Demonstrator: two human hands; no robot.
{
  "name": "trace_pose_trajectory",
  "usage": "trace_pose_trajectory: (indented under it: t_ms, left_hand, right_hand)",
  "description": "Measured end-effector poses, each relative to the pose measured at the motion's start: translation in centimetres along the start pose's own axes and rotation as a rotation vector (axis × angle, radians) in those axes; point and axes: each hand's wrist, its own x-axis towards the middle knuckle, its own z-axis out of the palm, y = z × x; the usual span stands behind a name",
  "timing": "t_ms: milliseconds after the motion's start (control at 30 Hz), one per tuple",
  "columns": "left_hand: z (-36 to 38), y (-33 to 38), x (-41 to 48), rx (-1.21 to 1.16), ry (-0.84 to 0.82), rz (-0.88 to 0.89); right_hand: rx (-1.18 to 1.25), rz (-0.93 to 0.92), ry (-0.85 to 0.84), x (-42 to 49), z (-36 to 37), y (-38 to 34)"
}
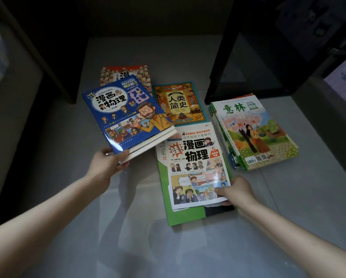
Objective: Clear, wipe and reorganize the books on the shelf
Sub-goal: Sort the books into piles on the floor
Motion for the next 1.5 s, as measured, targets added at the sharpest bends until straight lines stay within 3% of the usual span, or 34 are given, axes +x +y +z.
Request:
trace_pose_trajectory:
  t_ms: [67, 167, 333, 433, 533, 667, 800, 867, 1033, 1367, 1500]
  left_hand:
    - [-0.4, 0.0, 0.0, 0.089, -0.008, 0.040]
    - [-0.7, 0.3, -0.1, 0.174, -0.014, 0.084]
    - [-0.8, 0.2, -0.3, 0.318, 0.022, 0.166]
    - [-0.6, 0.2, -0.4, 0.492, 0.098, 0.273]
    - [-1.0, 0.7, -0.5, 0.716, 0.134, 0.438]
    - [-1.4, 2.1, -0.9, 1.316, 0.195, 0.837]
    - [-1.1, 3.3, -0.4, 1.556, 0.091, 1.101]
    - [-0.5, 3.7, -0.3, 1.558, 0.035, 1.052]
    - [-0.3, 3.7, 0.1, 1.555, 0.009, 0.994]
    - [-0.2, 3.8, 0.5, 1.565, 0.017, 0.963]
    - [-0.3, 3.7, 0.4, 1.505, 0.008, 0.990]
  right_hand:
    - [0.154, -0.071, -0.095, -0.5, -0.9, 0.5]
    - [0.103, -0.094, -0.237, -1.9, -2.5, 3.0]
    - [0.076, 0.146, -0.168, -2.5, -2.6, 7.6]
    - [0.076, 0.164, -0.227, -2.3, -3.1, 7.8]
    - [-0.015, 0.006, -0.240, -2.5, -4.1, 7.7]
    - [-0.021, -0.203, -0.120, -3.0, -7.0, 5.8]
    - [0.158, -0.213, -0.258, -2.9, -11.3, 3.2]
    - [0.260, -0.139, -0.441, -2.6, -12.5, 2.0]
    - [0.150, -0.129, -0.772, -1.9, -10.1, -2.3]
    - [0.026, -0.117, -0.791, 1.6, -4.7, -6.7]
    - [0.137, -0.087, -0.806, 3.0, -5.4, -6.7]
